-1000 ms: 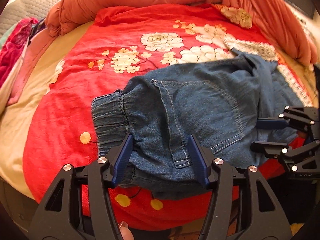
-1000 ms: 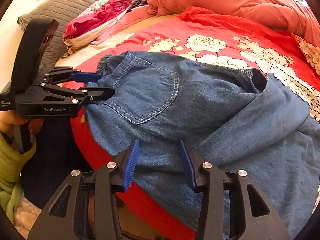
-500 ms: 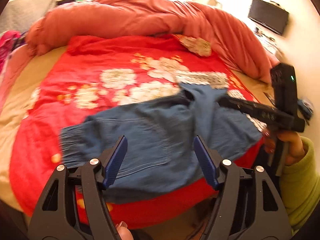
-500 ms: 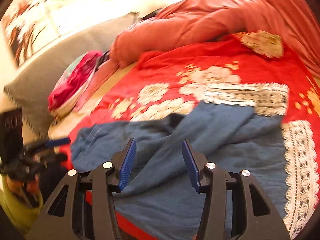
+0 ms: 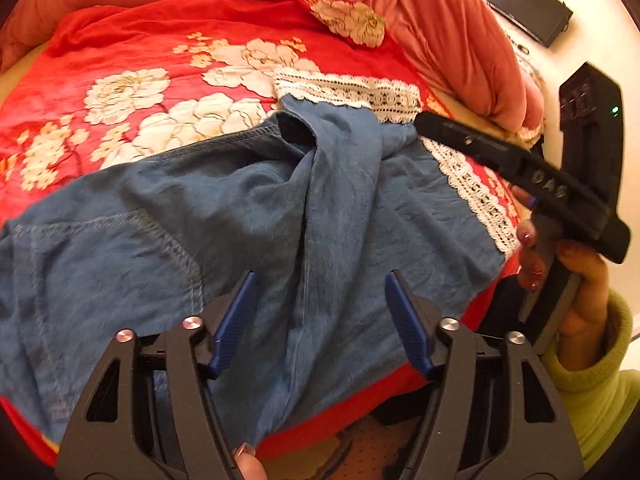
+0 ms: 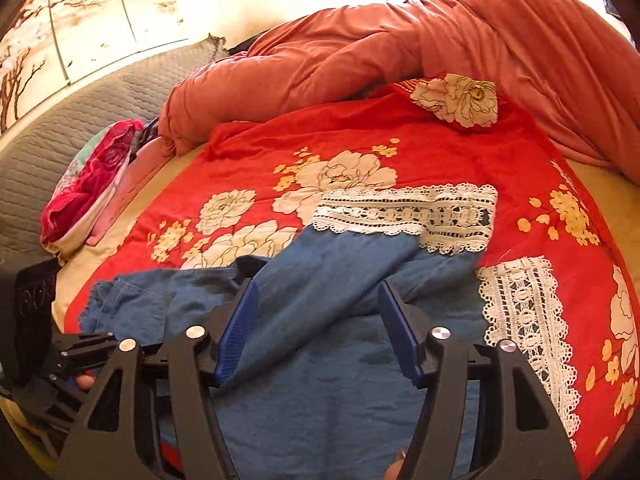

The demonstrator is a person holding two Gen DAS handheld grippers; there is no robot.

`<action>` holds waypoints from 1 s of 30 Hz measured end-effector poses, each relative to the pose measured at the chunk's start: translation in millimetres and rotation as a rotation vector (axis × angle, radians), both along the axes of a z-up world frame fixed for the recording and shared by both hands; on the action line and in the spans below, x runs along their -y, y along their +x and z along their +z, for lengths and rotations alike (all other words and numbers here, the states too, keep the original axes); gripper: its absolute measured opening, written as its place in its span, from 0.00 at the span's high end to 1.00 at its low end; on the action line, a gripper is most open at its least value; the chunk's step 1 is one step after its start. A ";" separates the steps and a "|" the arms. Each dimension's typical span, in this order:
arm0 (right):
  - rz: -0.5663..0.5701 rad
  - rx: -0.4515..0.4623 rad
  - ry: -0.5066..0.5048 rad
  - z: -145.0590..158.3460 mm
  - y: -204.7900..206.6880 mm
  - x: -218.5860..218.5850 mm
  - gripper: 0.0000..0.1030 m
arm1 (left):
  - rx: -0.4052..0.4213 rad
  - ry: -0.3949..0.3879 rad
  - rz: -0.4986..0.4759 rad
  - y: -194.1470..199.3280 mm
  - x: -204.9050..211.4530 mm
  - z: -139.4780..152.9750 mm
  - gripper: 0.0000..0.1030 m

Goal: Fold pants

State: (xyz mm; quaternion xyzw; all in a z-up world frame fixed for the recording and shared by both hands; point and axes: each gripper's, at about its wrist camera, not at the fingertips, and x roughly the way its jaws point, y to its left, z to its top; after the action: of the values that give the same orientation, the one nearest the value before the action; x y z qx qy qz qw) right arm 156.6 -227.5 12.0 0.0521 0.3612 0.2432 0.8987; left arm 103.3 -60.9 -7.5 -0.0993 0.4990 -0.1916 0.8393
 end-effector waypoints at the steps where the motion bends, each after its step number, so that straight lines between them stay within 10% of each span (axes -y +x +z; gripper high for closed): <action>1: -0.005 -0.001 0.000 -0.4 1.1 1.2 0.38 | -0.005 0.003 -0.008 3.8 1.9 -1.6 0.47; 16: 0.039 -0.030 -0.057 3.5 43.3 -22.7 0.33 | 0.016 -0.086 -0.079 17.3 13.5 -12.6 0.71; 30: 0.045 -0.133 -0.463 -51.0 148.4 -132.2 0.33 | 0.060 -0.077 -0.069 11.1 3.9 -8.4 0.69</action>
State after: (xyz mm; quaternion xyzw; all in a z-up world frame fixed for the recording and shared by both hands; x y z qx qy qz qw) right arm 305.0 -95.3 -39.0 -0.1473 0.4666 0.1699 0.8554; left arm 114.5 -64.8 -15.8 -0.1085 0.4689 -0.2424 0.8424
